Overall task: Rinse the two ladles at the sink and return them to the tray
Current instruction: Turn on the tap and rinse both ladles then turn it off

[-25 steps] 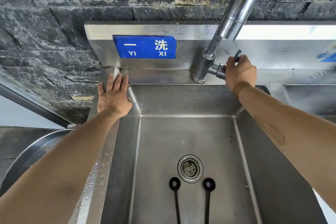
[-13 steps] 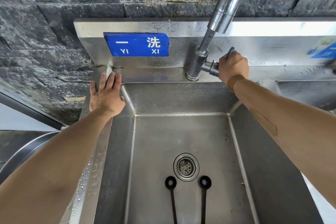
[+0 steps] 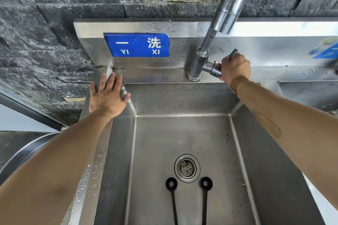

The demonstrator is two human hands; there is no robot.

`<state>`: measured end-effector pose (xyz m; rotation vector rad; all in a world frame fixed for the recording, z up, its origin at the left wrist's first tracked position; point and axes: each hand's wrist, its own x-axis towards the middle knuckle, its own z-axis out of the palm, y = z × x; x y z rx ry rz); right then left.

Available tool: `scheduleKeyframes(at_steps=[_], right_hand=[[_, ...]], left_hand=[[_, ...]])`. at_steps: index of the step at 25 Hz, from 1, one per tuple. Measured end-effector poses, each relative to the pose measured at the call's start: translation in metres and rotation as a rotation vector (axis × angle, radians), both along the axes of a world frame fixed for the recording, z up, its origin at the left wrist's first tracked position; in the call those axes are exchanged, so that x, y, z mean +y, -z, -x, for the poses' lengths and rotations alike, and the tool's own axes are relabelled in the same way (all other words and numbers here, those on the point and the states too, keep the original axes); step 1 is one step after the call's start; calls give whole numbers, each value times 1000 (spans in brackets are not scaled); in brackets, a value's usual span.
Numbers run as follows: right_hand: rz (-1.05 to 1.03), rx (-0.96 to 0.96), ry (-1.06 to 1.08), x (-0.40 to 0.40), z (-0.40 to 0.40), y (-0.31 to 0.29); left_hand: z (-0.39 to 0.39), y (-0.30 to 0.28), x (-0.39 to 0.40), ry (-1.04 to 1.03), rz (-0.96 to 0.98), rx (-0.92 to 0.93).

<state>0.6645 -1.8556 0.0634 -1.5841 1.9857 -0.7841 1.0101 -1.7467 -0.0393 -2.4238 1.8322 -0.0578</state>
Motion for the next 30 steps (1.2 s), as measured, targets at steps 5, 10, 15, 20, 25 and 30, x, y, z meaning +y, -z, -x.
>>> scheduleKeyframes(at_steps=[5, 10, 15, 20, 25, 30], right_hand=[[-12, -46, 18, 2, 0, 2], [-26, -80, 31, 1, 2, 4], [-13, -86, 37, 0, 4, 8], [0, -103, 45, -1, 5, 13], [-24, -207, 55, 6, 5, 17], [-126, -288, 48, 45, 6, 44]], left_hand=[[1, -3, 1, -3, 5, 5], [2, -3, 0, 1, 1, -4], [2, -3, 1, 2, -2, -4], [1, -4, 0, 2, -2, -8], [3, -4, 2, 2, -14, -4], [21, -4, 24, 41, 45, -3]])
